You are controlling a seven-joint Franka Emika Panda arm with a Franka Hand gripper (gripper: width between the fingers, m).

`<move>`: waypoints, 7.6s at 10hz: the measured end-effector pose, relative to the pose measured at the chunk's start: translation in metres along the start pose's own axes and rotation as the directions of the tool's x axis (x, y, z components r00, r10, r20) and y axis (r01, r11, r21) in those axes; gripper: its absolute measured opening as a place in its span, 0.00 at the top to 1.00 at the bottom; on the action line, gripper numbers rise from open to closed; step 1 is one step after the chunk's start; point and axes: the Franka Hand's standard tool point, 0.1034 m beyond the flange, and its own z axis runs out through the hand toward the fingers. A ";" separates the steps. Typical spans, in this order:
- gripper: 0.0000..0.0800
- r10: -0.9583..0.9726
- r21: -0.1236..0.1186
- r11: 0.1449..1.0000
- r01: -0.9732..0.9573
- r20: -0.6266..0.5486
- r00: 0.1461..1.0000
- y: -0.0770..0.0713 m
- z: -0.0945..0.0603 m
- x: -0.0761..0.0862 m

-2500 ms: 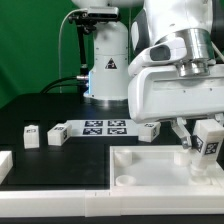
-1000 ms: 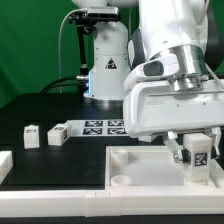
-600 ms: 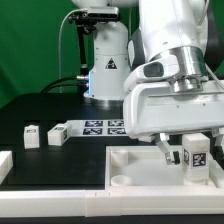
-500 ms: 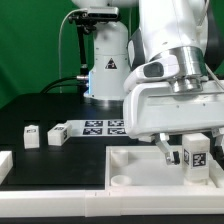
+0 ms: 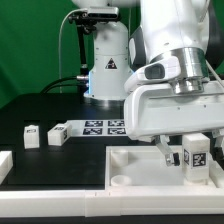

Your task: Assemble one leg

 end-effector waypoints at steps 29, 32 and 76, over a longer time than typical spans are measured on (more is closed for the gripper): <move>0.64 0.974 -0.444 0.168 -0.880 0.213 0.078 -0.006 -0.003 0.015; 0.34 0.957 -0.426 0.248 -0.870 0.250 0.150 -0.006 -0.002 0.014; 0.19 0.261 -0.012 0.958 -0.287 0.454 0.852 -0.002 -0.005 0.006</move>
Offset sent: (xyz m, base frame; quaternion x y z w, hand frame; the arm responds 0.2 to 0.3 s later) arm 0.0074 -0.0102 0.0029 -0.0311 -0.3641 0.0330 0.9302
